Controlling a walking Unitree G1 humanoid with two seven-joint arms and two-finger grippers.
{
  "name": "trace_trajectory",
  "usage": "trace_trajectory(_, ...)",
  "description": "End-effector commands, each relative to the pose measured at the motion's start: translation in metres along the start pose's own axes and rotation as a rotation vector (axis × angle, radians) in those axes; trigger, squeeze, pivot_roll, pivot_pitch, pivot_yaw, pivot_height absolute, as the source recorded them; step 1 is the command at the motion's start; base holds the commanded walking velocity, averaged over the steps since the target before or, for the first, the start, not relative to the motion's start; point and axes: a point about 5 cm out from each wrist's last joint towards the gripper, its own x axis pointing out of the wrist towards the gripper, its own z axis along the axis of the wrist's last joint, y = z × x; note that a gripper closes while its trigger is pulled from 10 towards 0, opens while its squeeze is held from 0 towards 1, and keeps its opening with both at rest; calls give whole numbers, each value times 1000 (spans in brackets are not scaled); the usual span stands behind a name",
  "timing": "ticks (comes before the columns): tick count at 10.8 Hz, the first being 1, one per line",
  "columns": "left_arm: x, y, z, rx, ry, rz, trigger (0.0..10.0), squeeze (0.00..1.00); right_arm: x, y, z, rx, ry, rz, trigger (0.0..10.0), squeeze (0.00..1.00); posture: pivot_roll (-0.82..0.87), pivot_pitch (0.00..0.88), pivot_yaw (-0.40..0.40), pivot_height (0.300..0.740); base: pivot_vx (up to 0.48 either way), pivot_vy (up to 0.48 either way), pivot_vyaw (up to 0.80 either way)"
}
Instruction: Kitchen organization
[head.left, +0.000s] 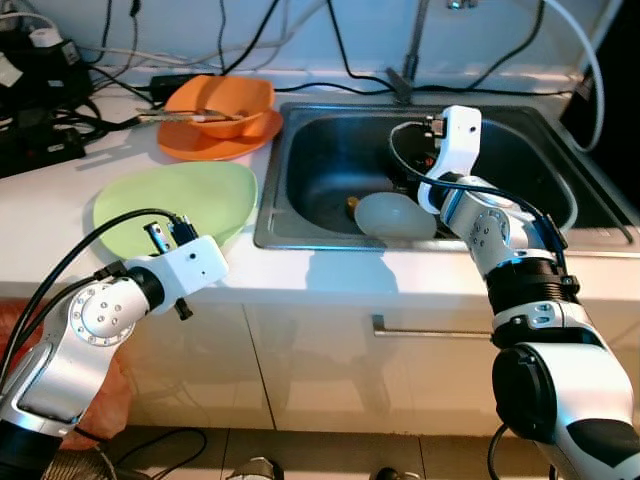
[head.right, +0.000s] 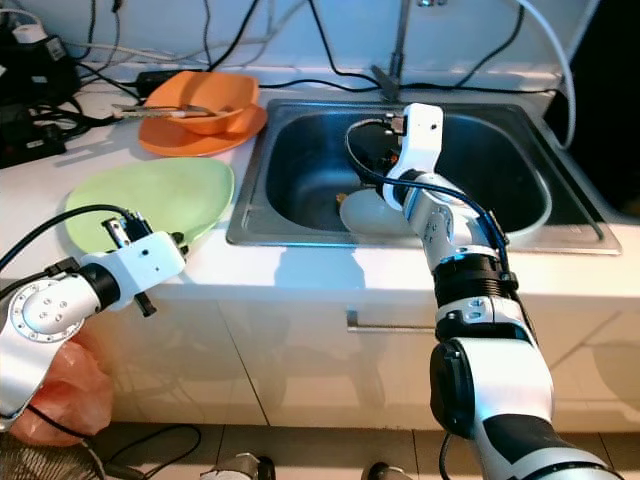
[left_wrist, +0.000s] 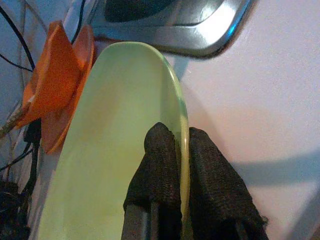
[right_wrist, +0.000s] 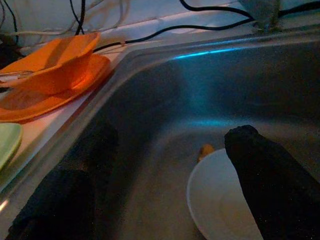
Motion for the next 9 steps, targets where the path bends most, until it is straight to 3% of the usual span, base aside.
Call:
trace_trajectory(1, 2, -12, -7, -36, 26, -54, 0, 0, -1, -2, -2, 10, 9, -4, 10000, 0, 169, 79, 32, 740, 0, 0, 0)
trace_trajectory(3, 2, -7, -2, -24, 1, -17, 0, 0, -1, -2, -2, 11, 11, -6, 10000, 0, 170, 80, 31, 740, 0, 0, 0)
trace_trajectory(6, 4, 1, 22, -27, -110, 155, 0, 0, -9, -25, -14, 25, 25, -59, 10000, 0, 165, 81, 34, 740, 0, 0, 0)
trace_trajectory(9, 5, 8, 32, -32, -159, 227, 0, 0, -10, -28, -18, 29, 30, -71, 10000, 0, 162, 80, 36, 740, 0, 0, 0)
